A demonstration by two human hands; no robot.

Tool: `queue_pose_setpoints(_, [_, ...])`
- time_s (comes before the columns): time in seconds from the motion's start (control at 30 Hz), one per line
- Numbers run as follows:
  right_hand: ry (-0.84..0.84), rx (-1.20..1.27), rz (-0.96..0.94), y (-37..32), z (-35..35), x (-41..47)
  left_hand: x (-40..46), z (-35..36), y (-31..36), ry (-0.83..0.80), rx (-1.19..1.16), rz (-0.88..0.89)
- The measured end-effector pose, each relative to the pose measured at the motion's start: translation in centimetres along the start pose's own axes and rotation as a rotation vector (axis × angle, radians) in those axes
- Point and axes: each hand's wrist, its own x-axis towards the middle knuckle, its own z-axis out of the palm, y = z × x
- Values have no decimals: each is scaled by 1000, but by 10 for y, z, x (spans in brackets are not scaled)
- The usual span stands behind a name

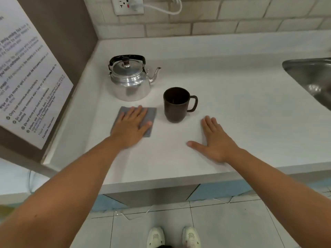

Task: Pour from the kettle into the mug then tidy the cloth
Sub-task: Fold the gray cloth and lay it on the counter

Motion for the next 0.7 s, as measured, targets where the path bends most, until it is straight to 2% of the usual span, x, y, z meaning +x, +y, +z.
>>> queue_pose_setpoints(0.07, [-10,-5,-1,0,0,2,7,-7,-11,-13,9,-255])
queue_pose_setpoints(0.1, [-10,-7,-1,0,-1,2,8,-8,-5,-38,-12,-341])
queue_pose_setpoints(0.13, [-5,-5,-3,0,0,2,6,-6,8,-53,-26,-354])
queue_pose_setpoints(0.27, [-2,15,-33,3,-1,2,-40,12,52,24,-43,-148])
queue_pose_setpoints(0.37, [-43,129,-62,12,-11,1,-75,19,74,43,-37,-285])
queue_pose_setpoints(0.4, [-43,191,-71,18,-15,-1,-80,22,91,31,-24,-280])
queue_pose_setpoints(0.53, [81,330,-79,37,-24,-14,-75,28,177,-40,-63,-24])
queue_pose_setpoints(0.63, [261,432,-47,46,-30,-21,-49,24,227,-151,-231,129])
queue_pose_setpoints(0.7, [348,468,-39,43,-31,-24,-33,10,242,-229,-584,177])
